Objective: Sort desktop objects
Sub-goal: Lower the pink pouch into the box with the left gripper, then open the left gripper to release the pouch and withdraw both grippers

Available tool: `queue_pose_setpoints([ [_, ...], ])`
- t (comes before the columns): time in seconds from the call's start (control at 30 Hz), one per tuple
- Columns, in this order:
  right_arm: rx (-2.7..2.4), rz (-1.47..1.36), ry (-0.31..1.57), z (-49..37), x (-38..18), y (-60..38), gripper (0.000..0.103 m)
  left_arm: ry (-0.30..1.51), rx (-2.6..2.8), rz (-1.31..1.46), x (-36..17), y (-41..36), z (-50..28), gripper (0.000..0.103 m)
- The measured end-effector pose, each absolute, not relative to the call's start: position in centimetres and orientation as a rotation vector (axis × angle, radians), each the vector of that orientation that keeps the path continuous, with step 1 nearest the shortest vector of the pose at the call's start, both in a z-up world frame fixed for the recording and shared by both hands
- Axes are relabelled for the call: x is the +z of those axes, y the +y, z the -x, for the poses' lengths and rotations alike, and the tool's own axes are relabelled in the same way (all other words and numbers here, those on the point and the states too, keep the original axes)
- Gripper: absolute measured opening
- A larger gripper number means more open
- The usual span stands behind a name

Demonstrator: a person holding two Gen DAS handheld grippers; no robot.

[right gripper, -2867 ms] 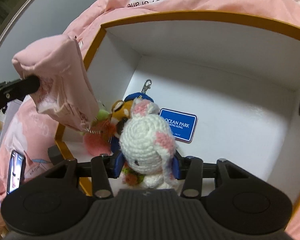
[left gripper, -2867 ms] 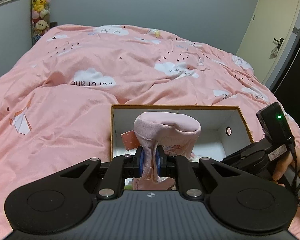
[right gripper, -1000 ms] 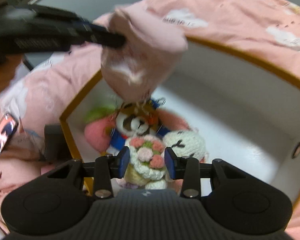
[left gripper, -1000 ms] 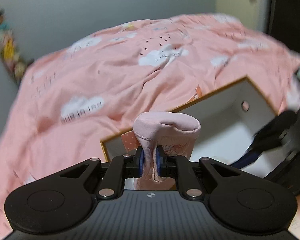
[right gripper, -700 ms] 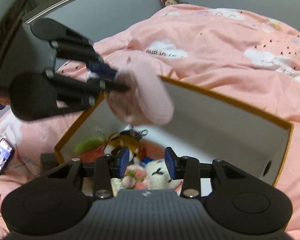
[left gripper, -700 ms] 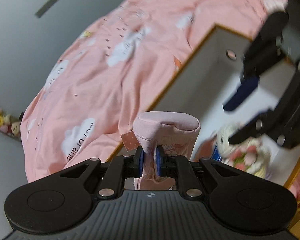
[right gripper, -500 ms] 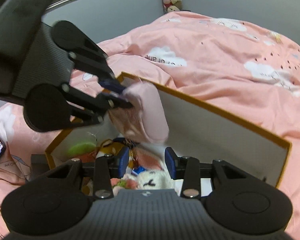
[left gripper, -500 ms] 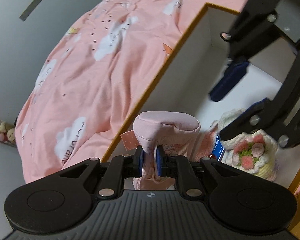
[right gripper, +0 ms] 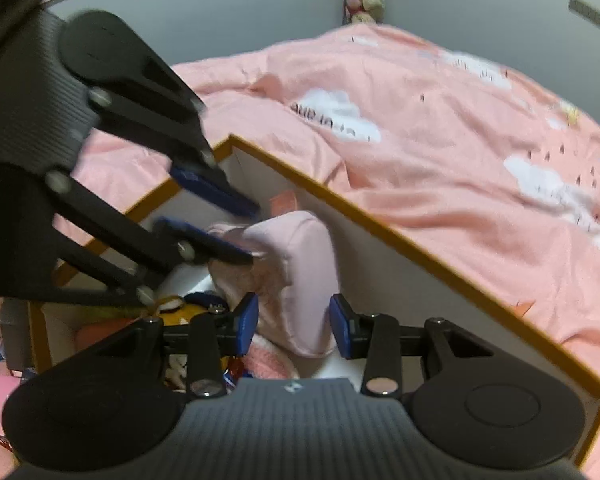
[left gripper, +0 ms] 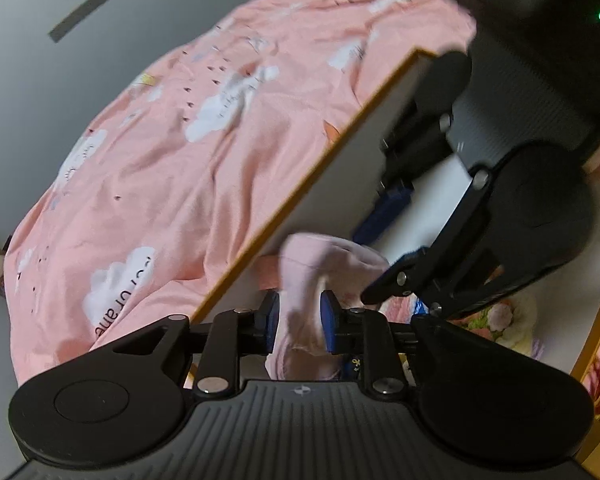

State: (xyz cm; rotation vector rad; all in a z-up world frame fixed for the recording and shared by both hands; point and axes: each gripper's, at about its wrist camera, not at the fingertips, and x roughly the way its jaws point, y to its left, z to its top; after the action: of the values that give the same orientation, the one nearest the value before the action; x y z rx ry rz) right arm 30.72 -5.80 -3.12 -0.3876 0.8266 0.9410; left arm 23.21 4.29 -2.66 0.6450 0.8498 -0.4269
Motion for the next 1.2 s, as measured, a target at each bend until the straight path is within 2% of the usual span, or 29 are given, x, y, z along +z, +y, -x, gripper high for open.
queue_pose_setpoints([
  [0.2,0.837,0.189,1.026,-33.4,-4.7,-6.6,0.025,0.832,-0.310,-0.505,-0.9,7.0,-22.3,0.031],
  [0.3,0.782,0.030,1.140,-35.0,-5.8,-7.7,0.024,0.857,-0.253,-0.442,-1.0,8.5,-21.8,0.031],
  [0.4,0.770,-0.004,1.122,-35.1,-5.7,-8.1,0.029,0.878,-0.217,-0.395,-1.1,9.8,-21.3,0.031],
  [0.47,0.792,0.050,1.054,-34.2,-4.8,-7.6,0.038,0.891,-0.208,-0.349,-1.2,10.5,-20.8,0.031],
  [0.53,0.835,0.101,0.995,-33.5,-4.1,-6.8,0.052,0.914,-0.207,-0.299,-1.3,11.3,-20.7,0.031],
  [0.6,0.836,0.154,0.940,-33.0,-3.6,-6.3,0.058,0.940,-0.211,-0.249,-1.6,11.8,-20.6,0.031],
  [0.67,0.809,0.200,0.908,-33.2,-3.9,-5.6,0.058,0.955,-0.206,-0.221,-2.1,12.3,-20.0,0.025],
  [0.77,0.784,0.105,0.980,-34.8,-5.0,-5.3,0.054,0.964,-0.207,-0.204,-2.6,12.5,-19.7,0.019],
  [0.8,0.762,0.074,1.004,-35.1,-5.3,-5.5,0.046,0.965,-0.208,-0.200,-2.7,12.5,-19.6,0.018],
  [0.93,0.676,-0.152,1.169,-36.8,-6.9,-6.5,0.037,0.960,-0.208,-0.199,-3.0,12.6,-19.5,0.016],
  [1.03,0.640,-0.231,1.232,-37.5,-7.9,-6.4,0.035,0.955,-0.211,-0.192,-3.0,12.7,-19.4,0.016],
  [1.2,0.602,-0.151,1.241,-36.8,-8.5,-4.6,0.033,0.946,-0.210,-0.212,-3.2,12.5,-19.4,0.016],
])
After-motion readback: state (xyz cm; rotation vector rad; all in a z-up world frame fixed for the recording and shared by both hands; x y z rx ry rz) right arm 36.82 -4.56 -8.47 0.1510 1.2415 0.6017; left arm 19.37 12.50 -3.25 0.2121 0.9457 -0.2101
